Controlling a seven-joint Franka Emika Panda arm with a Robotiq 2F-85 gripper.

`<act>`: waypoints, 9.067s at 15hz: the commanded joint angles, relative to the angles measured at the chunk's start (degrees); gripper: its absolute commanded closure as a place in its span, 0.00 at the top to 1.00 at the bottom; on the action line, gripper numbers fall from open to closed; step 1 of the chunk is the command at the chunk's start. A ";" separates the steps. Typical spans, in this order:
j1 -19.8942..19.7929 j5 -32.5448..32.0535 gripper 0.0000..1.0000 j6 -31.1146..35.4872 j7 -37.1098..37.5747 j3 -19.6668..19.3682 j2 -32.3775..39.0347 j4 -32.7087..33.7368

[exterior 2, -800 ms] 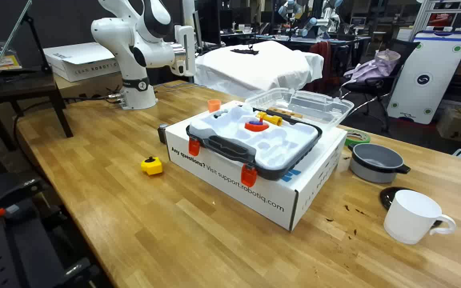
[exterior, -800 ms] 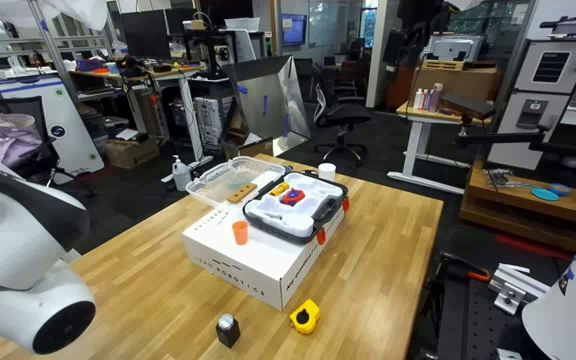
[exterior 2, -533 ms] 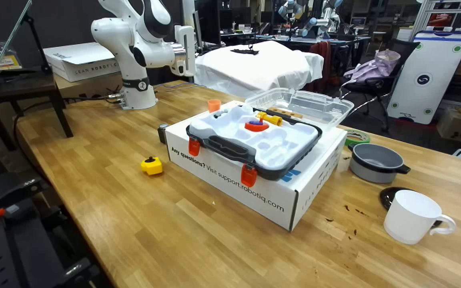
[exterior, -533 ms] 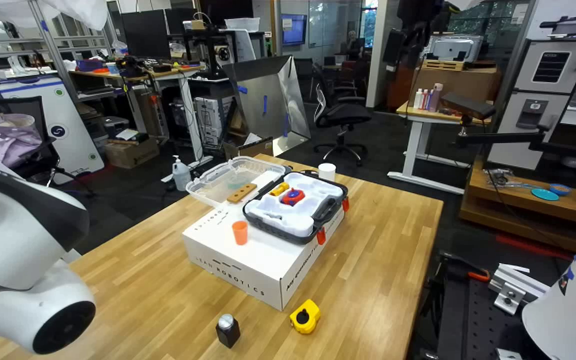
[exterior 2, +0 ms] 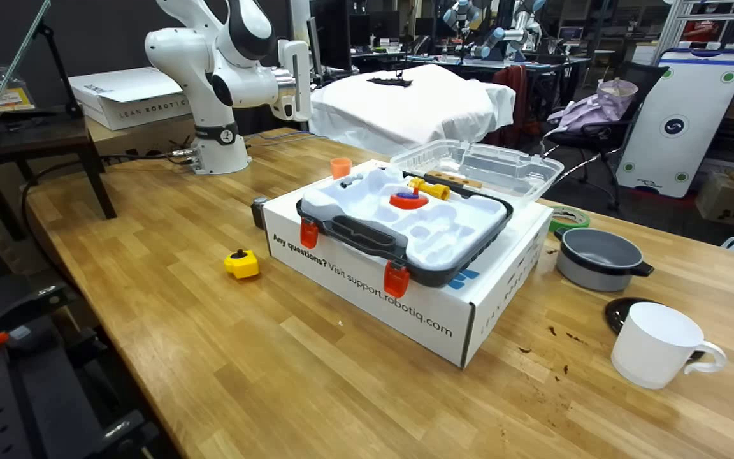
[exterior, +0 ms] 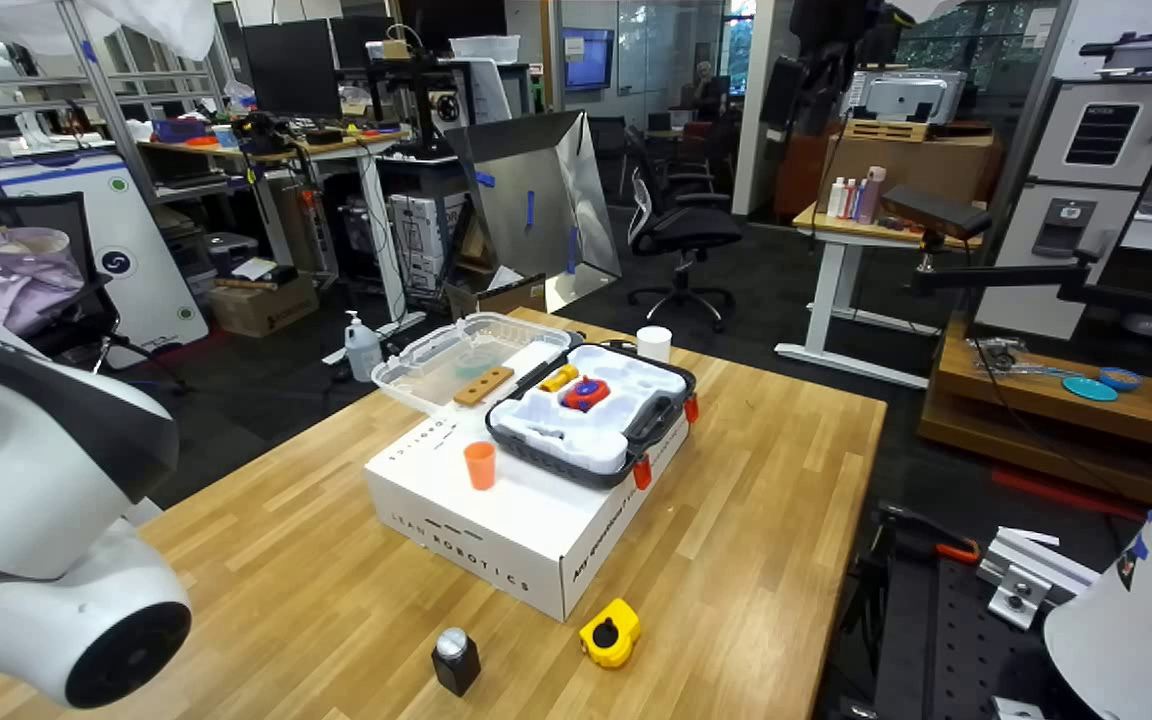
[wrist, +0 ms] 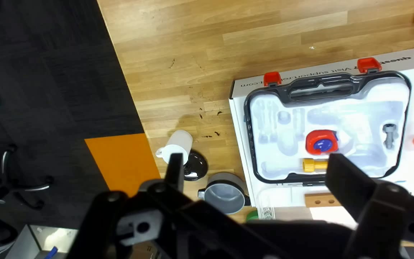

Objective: Take the measuring tape toy out of the toolbox and put it on the table

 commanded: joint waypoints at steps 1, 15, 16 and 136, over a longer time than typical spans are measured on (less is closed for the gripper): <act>1.59 0.59 1.00 4.25 -3.16 -0.70 0.38 -1.01; 3.33 0.76 1.00 5.74 -3.20 0.51 1.77 -1.77; 3.59 0.48 1.00 6.19 -3.47 0.82 1.43 -2.09; 8.47 9.97 1.00 7.38 -1.56 5.98 68.14 38.98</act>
